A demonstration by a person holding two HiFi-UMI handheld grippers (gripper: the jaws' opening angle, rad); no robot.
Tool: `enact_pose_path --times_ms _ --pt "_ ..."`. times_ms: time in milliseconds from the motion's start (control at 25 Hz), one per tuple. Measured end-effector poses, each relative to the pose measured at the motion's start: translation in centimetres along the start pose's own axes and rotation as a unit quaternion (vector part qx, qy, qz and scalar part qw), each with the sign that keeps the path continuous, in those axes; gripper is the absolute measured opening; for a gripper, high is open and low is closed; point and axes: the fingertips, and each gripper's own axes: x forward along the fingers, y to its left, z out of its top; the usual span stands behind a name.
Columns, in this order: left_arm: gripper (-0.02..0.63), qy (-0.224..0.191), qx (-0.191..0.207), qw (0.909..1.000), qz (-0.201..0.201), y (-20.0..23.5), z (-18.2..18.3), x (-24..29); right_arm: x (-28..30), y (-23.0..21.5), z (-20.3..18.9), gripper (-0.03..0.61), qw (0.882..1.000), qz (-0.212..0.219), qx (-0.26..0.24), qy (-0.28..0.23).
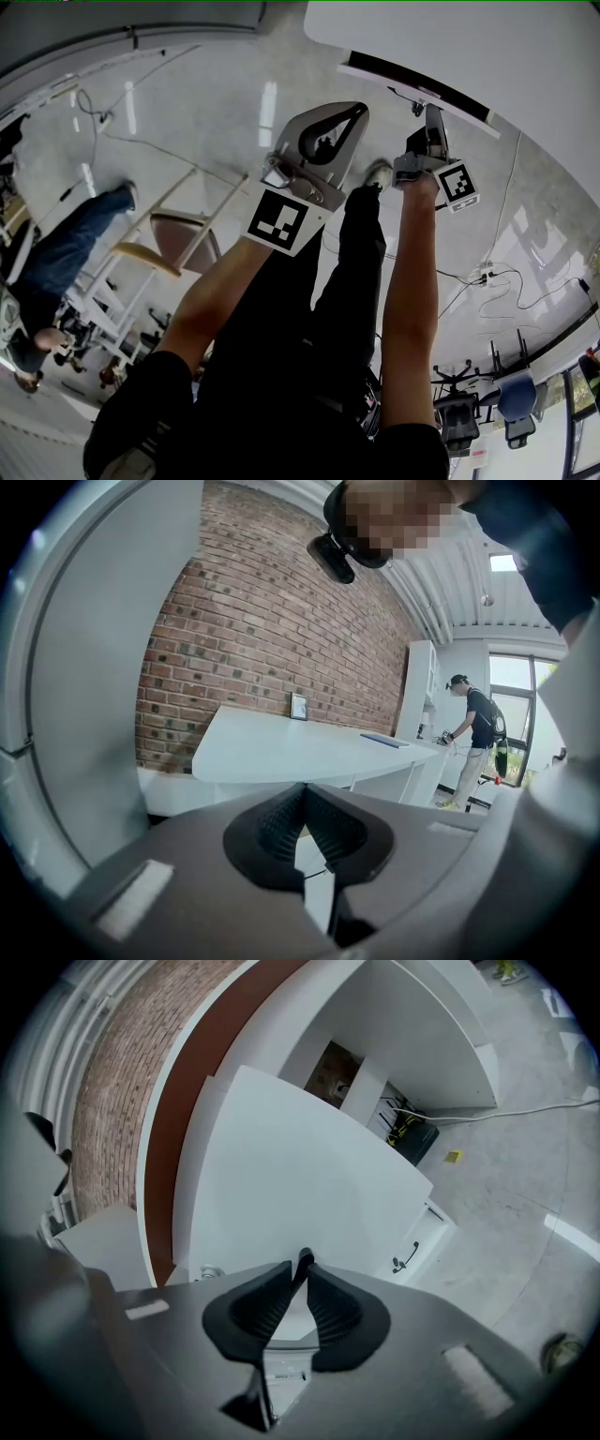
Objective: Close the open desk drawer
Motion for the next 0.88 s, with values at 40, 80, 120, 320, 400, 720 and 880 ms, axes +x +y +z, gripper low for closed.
enact_pose_path --times_ms 40,80,120,320,400,720,880 --pt "0.018 0.000 -0.002 1.0000 0.001 0.0 0.0 0.0 0.0 0.1 0.0 0.058 1.000 0.001 -0.001 0.001" --pt "0.018 -0.001 -0.003 1.0000 0.001 0.0 0.0 -0.1 -0.1 0.2 0.0 0.058 1.000 0.003 -0.003 0.002" --pt "0.018 -0.001 -0.004 1.0000 0.000 0.0 0.0 -0.1 -0.1 0.5 0.0 0.058 1.000 0.006 -0.004 0.002" --pt "0.018 -0.004 -0.003 1.0000 -0.001 -0.4 0.3 0.1 -0.3 1.6 1.6 0.058 0.999 0.030 0.001 -0.021" --pt "0.018 -0.007 -0.004 1.0000 0.001 -0.3 0.5 0.2 -0.1 1.8 2.3 0.057 0.999 0.025 0.012 -0.028" --pt "0.018 -0.012 -0.007 0.9999 0.006 0.4 0.7 0.2 1.8 2.3 3.6 0.052 0.997 0.043 0.037 -0.052" --pt "0.018 -0.011 -0.007 0.9999 0.006 0.4 0.8 0.2 2.8 2.3 4.4 0.049 0.995 0.055 0.046 -0.067"
